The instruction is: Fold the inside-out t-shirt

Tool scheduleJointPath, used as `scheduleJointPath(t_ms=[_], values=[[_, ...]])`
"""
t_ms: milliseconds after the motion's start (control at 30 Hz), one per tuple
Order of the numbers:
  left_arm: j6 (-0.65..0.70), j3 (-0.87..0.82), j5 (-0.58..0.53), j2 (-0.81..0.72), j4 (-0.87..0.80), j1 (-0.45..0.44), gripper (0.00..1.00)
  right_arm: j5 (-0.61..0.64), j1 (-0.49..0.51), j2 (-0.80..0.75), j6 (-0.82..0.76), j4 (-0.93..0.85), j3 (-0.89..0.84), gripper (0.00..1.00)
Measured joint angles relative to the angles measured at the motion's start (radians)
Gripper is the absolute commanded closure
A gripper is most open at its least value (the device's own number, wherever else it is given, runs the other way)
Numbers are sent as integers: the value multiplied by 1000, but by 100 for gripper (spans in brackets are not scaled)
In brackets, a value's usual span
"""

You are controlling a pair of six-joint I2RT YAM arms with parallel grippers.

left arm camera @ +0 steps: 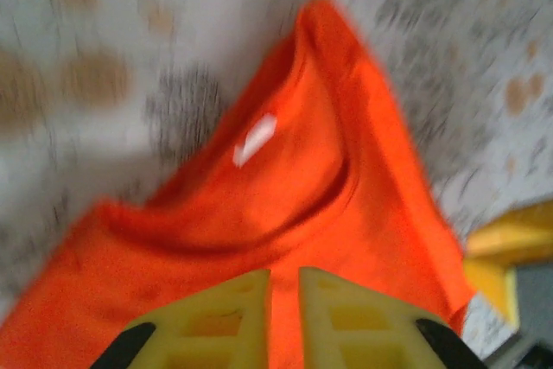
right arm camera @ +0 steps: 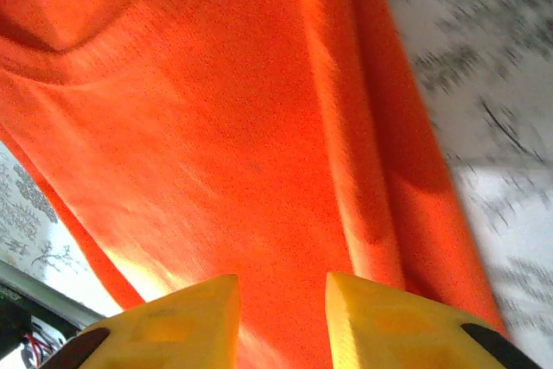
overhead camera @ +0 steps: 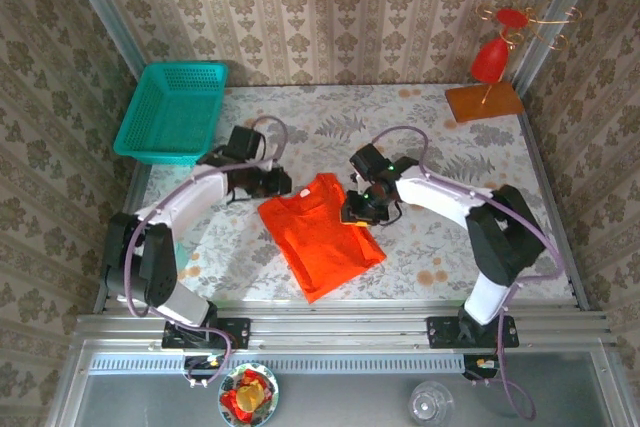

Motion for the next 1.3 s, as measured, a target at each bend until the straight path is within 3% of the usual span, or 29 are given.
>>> scheduleJointPath(t_ms=[200, 400, 633, 900, 1000, 1167, 1300], values=[[-78, -183, -14, -38, 58, -12, 89, -55, 0, 130, -93, -13, 62, 70], [-84, -182, -14, 83, 136, -10, 89, -77, 1, 143, -93, -8, -9, 72], [-44, -46, 10, 240, 144, 39, 89, -119, 58, 52, 33, 97, -159, 72], [34, 193, 76, 396, 125, 72, 89, -120, 160, 42, 159, 204, -171, 73], [50, 207, 90, 375, 100, 71, 87, -86, 148, 8, 176, 202, -171, 73], [60, 181, 96, 238, 42, 58, 87, -46, 47, -88, 194, 204, -171, 71], [59, 124, 93, 90, 10, -16, 89, -33, -60, -121, 200, 209, -189, 70]])
